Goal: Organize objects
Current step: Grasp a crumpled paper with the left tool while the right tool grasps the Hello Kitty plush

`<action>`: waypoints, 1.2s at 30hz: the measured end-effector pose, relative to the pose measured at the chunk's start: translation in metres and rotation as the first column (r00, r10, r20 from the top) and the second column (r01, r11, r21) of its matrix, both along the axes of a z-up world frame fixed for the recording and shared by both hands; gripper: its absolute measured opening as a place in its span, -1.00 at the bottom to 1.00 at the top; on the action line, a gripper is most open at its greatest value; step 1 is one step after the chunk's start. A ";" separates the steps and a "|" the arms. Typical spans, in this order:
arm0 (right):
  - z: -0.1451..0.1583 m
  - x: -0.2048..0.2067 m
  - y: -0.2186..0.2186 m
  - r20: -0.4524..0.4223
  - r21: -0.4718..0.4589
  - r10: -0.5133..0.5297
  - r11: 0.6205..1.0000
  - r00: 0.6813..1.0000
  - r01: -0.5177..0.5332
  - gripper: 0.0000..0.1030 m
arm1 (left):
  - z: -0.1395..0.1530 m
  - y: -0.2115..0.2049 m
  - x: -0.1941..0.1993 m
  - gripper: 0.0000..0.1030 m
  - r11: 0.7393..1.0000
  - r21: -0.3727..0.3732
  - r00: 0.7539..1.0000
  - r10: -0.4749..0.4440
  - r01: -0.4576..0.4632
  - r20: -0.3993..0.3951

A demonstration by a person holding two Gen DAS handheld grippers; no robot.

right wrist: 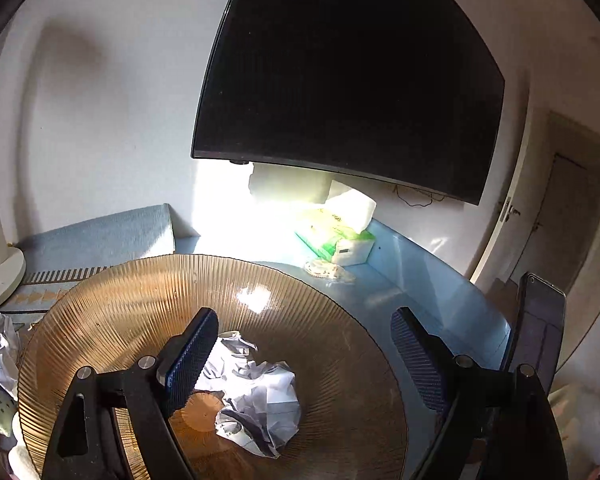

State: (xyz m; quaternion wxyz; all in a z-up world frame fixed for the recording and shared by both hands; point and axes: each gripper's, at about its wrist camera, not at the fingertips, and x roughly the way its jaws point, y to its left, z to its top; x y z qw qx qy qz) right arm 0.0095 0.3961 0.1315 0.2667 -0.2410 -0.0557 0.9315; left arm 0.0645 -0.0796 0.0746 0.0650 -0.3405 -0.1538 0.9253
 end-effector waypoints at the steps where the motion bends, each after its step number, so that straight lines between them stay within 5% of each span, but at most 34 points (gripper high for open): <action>1: 0.007 0.008 -0.007 -0.019 0.017 -0.009 1.000 1.000 0.009 0.69 | -0.001 0.000 0.004 0.79 1.000 -0.010 1.000 -0.006 0.007 0.001; 4: 0.037 0.052 -0.046 -0.132 0.032 0.055 0.998 0.990 -0.051 0.69 | -0.001 -0.004 0.021 0.79 0.999 -0.035 0.999 -0.023 0.022 -0.022; 6: 0.044 0.081 -0.079 -0.180 -0.057 0.179 0.980 0.967 -0.192 0.75 | -0.001 -0.010 0.032 0.79 0.999 -0.040 0.999 -0.030 0.029 -0.031; 10: 0.010 0.104 -0.166 -0.136 -0.201 0.470 0.849 0.872 -0.489 0.79 | -0.005 -0.020 0.044 0.79 1.000 -0.023 1.000 -0.009 0.009 -0.025; 13: -0.017 0.094 -0.218 -0.059 -0.219 0.568 0.795 0.821 -0.566 0.49 | -0.007 -0.026 0.042 0.79 0.999 -0.029 1.000 0.026 -0.027 -0.017; 14: -0.022 0.088 -0.229 -0.038 -0.249 0.594 0.773 0.804 -0.583 0.35 | -0.006 -0.028 0.040 0.79 0.998 -0.041 0.999 0.046 -0.046 -0.013; 20: -0.046 0.043 -0.255 0.041 -0.425 0.659 0.692 0.751 -0.584 0.35 | -0.009 -0.053 0.017 0.79 0.979 -0.103 0.985 0.174 -0.173 0.000; 27: -0.068 0.011 -0.266 0.122 -0.458 0.643 0.713 0.756 -0.532 0.27 | -0.045 -0.059 -0.033 0.87 0.982 -0.102 0.968 0.176 -0.159 0.177; 28: -0.070 0.009 -0.266 0.115 -0.472 0.659 0.695 0.743 -0.543 0.03 | -0.049 -0.056 -0.037 0.82 0.981 -0.115 0.964 0.177 -0.157 0.196; 30: -0.070 0.009 -0.267 0.085 -0.497 0.704 0.643 0.705 -0.582 -0.39 | -0.052 -0.050 -0.042 0.24 0.980 -0.145 0.963 0.165 -0.136 0.212; 33: -0.065 0.022 -0.272 0.079 -0.439 0.717 0.648 0.692 -0.622 -0.46 | -0.050 -0.040 -0.041 0.10 0.985 -0.140 0.975 0.124 -0.099 0.184; 36: -0.049 0.052 -0.271 0.011 -0.414 0.779 0.574 0.627 -0.706 -0.47 | -0.036 -0.021 -0.029 0.09 0.993 -0.106 0.992 0.057 -0.045 0.110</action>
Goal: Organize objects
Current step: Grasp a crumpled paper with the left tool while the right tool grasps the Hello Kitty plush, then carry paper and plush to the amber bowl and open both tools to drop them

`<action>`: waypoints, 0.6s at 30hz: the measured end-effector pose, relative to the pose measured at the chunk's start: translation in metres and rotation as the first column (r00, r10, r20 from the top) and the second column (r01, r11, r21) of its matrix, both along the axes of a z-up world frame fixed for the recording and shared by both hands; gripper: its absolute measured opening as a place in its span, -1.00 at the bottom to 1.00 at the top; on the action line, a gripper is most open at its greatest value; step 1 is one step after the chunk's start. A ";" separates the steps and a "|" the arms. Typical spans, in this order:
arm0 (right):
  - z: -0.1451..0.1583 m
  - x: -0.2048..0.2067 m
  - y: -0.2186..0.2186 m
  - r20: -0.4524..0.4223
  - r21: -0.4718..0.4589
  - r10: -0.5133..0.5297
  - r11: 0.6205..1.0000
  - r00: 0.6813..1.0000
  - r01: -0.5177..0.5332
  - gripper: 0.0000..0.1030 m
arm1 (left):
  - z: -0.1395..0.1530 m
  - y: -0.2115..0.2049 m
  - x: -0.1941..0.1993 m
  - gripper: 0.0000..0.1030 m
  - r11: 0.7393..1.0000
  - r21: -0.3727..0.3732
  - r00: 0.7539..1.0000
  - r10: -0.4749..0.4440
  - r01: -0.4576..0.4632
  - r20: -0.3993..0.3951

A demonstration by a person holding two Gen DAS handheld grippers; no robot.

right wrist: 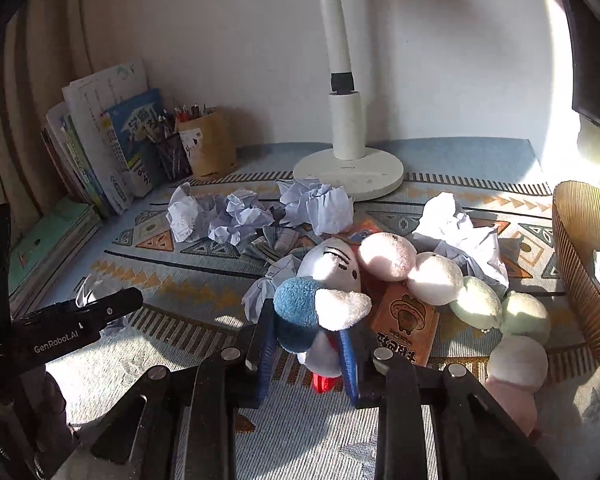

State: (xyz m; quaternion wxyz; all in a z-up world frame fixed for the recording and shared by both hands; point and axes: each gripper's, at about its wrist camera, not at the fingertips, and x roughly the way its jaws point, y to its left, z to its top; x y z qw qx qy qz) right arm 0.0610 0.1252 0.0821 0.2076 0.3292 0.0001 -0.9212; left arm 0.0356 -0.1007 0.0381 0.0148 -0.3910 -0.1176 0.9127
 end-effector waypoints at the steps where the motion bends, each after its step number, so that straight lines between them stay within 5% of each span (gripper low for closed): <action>1: 0.006 0.013 -0.001 -0.026 0.012 0.034 0.999 0.999 -0.034 -0.47 | 0.006 0.009 0.004 0.09 0.999 0.018 0.999 -0.032 0.033 -0.028; 6: -0.001 0.066 -0.002 0.003 0.153 0.232 0.961 0.973 -0.230 -0.47 | 0.024 0.048 0.018 0.09 0.989 0.033 0.983 -0.138 0.143 -0.122; 11: -0.025 0.099 0.002 -0.016 0.418 0.246 0.882 0.969 -0.217 -0.46 | 0.008 0.058 0.020 0.09 0.983 0.050 0.979 -0.169 0.175 -0.111; 14: -0.020 0.107 0.014 0.012 0.393 0.233 0.893 0.972 -0.219 -0.19 | 0.013 0.058 0.027 0.09 0.983 0.035 0.972 -0.170 0.178 -0.165; 17: -0.012 0.108 0.033 0.036 0.249 0.184 0.950 0.982 -0.187 0.39 | 0.012 0.054 0.028 0.09 0.981 0.057 0.971 -0.175 0.187 -0.166; 18: -0.010 0.107 0.037 0.053 0.185 0.169 0.967 0.984 -0.176 0.40 | 0.011 0.053 0.028 0.09 0.980 0.063 0.970 -0.175 0.188 -0.168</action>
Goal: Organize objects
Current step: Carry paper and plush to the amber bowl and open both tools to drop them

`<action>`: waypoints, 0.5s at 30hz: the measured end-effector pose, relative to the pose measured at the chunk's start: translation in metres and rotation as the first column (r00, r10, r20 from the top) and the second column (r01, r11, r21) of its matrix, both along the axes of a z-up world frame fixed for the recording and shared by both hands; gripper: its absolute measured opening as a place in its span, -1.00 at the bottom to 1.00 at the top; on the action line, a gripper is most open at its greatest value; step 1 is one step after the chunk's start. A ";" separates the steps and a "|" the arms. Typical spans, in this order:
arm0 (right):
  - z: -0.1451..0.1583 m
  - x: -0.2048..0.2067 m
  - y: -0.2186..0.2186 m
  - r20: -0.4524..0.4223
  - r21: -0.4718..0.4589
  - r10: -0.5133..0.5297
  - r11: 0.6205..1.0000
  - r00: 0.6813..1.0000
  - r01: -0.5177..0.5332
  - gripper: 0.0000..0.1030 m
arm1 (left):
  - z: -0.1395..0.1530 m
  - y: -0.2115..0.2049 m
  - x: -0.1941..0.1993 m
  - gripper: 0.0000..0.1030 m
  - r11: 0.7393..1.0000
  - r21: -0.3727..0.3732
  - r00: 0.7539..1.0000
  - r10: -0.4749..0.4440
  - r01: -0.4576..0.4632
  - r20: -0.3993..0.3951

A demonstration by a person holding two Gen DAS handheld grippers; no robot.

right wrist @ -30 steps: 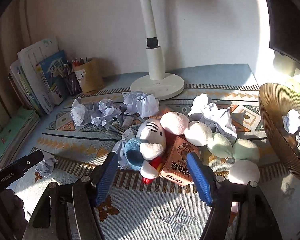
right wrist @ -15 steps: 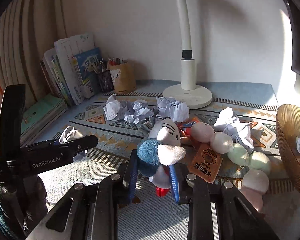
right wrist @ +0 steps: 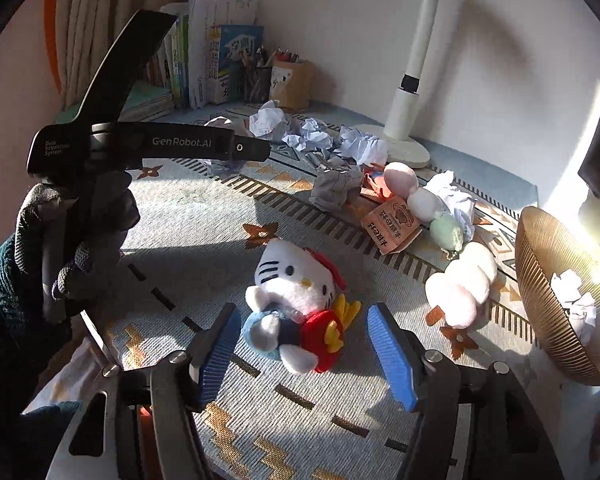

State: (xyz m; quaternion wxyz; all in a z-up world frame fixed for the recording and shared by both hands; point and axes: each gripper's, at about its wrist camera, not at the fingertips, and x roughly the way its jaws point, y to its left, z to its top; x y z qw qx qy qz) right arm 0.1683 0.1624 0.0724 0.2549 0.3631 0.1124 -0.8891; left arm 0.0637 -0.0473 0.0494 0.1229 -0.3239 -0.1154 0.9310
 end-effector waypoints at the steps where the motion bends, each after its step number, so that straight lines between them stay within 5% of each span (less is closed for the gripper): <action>1: 0.000 -0.002 0.005 0.031 -0.062 -0.020 0.998 0.999 0.022 0.40 | 0.000 0.000 0.000 0.09 1.000 0.003 1.000 -0.001 0.001 0.000; 3: -0.002 -0.006 0.008 0.073 -0.130 -0.049 0.990 0.996 0.058 0.41 | -0.001 0.000 0.000 0.10 1.000 0.004 1.000 -0.006 0.006 0.000; 9: -0.014 -0.013 -0.017 0.051 -0.018 -0.079 0.997 0.996 0.080 0.43 | -0.002 0.005 0.001 0.10 1.000 -0.014 1.000 -0.016 0.016 0.001; 15: -0.034 -0.035 -0.017 0.153 -0.079 -0.067 0.994 0.986 0.080 0.41 | -0.003 0.006 0.000 0.11 1.000 -0.020 1.000 -0.018 0.018 0.008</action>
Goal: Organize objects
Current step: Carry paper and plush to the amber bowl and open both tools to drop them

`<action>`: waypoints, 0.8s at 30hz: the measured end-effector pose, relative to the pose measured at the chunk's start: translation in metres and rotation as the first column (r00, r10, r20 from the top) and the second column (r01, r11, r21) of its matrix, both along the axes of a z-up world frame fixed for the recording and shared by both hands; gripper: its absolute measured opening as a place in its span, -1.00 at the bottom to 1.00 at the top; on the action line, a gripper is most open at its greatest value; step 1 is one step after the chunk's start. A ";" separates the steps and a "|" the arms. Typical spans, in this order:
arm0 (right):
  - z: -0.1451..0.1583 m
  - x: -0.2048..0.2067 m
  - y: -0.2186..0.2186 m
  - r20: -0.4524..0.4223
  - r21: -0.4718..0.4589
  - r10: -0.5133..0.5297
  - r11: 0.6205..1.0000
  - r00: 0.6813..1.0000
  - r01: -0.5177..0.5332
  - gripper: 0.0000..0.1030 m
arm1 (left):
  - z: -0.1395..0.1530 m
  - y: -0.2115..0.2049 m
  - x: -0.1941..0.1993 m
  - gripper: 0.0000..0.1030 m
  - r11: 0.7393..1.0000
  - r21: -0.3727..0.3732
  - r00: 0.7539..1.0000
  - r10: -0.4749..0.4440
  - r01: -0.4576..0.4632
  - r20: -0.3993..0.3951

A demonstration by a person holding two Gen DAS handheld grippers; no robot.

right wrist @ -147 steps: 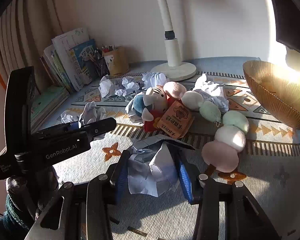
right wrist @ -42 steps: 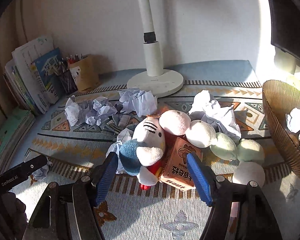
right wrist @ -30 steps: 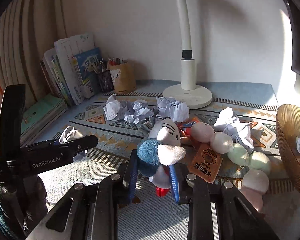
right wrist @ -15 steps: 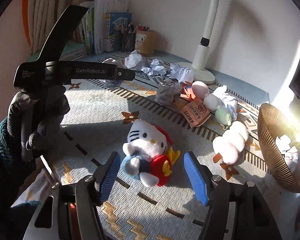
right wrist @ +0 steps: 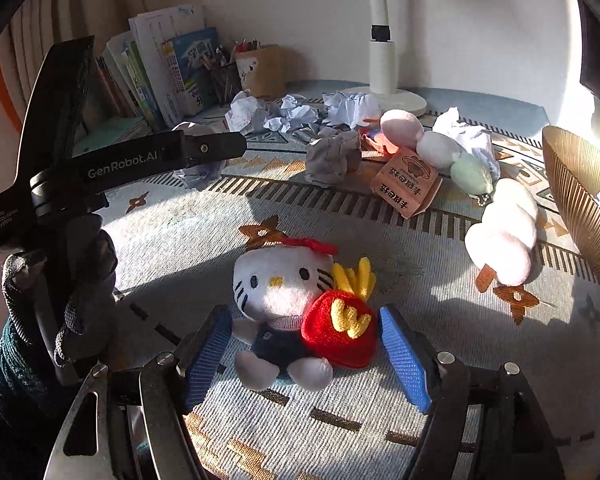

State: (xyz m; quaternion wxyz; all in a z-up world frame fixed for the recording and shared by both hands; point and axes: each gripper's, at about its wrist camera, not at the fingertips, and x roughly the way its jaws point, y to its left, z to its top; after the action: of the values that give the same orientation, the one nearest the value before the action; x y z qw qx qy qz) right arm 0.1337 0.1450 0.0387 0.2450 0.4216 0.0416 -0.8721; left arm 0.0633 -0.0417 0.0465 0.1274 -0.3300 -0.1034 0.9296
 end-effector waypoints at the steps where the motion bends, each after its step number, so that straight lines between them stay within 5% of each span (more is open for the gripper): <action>1: -0.001 -0.001 -0.002 -0.001 -0.009 0.006 1.000 1.000 -0.006 0.20 | 0.000 0.001 -0.001 0.11 1.000 -0.005 1.000 -0.002 0.002 0.004; 7: 0.005 0.005 -0.001 -0.044 -0.003 -0.010 1.000 0.999 0.010 -0.07 | 0.000 0.012 0.000 0.11 0.997 -0.073 1.000 0.002 -0.001 0.007; 12: 0.040 0.001 0.058 -0.111 -0.070 -0.183 0.982 0.977 0.176 -0.08 | 0.018 0.043 0.002 0.11 0.993 -0.111 0.999 -0.050 0.047 -0.018; 15: 0.068 -0.003 0.109 -0.176 -0.081 -0.368 0.930 0.913 0.359 -0.08 | 0.048 0.084 -0.001 0.11 0.987 -0.095 0.988 -0.135 0.128 -0.069; 20: 0.105 -0.017 0.191 -0.251 -0.125 -0.630 0.774 0.734 0.621 -0.07 | 0.085 0.168 -0.028 0.11 0.957 -0.061 0.951 -0.290 0.285 -0.108; 22: 0.112 -0.026 0.217 -0.241 -0.153 -0.677 0.734 0.696 0.661 -0.06 | 0.092 0.198 -0.040 0.11 0.942 -0.052 0.935 -0.335 0.331 -0.117; 24: 0.115 -0.034 0.231 -0.233 -0.169 -0.683 0.729 0.692 0.663 -0.03 | 0.096 0.224 -0.054 0.11 0.927 -0.021 0.921 -0.374 0.374 -0.108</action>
State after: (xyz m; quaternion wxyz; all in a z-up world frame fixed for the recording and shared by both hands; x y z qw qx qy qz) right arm 0.0993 0.3763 0.1541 -0.0850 0.2711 -0.1130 -0.9521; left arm 0.0095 0.1825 0.1428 0.3079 -0.2918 -0.0315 0.9050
